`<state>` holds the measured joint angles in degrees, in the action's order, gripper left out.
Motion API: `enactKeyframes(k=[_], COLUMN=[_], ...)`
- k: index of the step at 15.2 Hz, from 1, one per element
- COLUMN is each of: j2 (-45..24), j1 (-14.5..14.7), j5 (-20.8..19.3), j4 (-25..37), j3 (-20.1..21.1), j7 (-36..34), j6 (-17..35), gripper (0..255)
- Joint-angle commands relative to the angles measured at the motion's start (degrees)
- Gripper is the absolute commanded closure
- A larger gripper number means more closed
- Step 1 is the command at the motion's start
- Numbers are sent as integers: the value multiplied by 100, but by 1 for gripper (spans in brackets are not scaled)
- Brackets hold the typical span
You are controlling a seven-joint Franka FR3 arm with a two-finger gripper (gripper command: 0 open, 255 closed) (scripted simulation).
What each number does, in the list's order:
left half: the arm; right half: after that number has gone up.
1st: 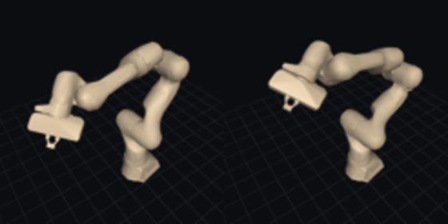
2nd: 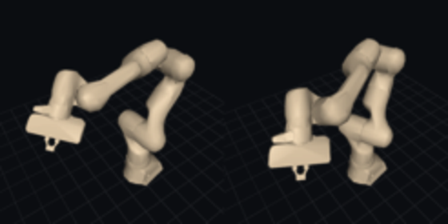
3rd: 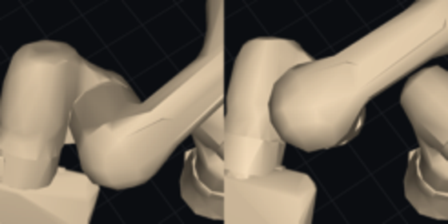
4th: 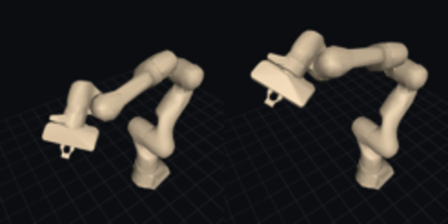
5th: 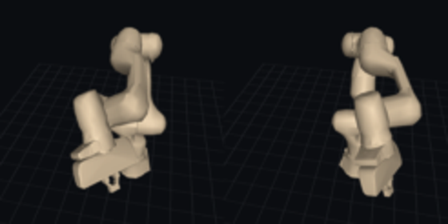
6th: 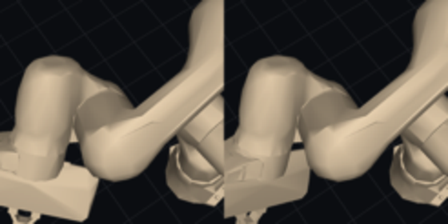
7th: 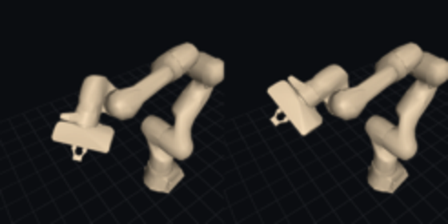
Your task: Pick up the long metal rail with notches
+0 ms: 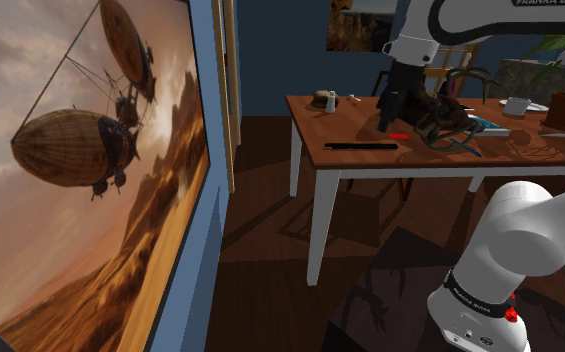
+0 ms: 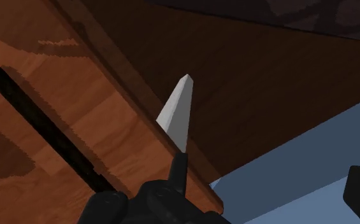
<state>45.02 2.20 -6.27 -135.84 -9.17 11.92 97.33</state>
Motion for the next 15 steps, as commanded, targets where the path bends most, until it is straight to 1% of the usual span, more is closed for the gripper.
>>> enactKeyframes(k=[1, 5, 9, 12, 15], j2=[-178, -728, -1465, -2134, -2919], j1=[58, 238, 508, 771, 1056], j5=[-128, -272, -227, -24, 374], j4=[-22, 131, 470, 838, 1300], j3=[-374, -1101, -1825, -2373, -2916], j7=[605, 1740, 2917, 3854, 4869], j6=[218, 632, 1012, 1248, 1415], gripper=[0, 0, 0, 0, 0])
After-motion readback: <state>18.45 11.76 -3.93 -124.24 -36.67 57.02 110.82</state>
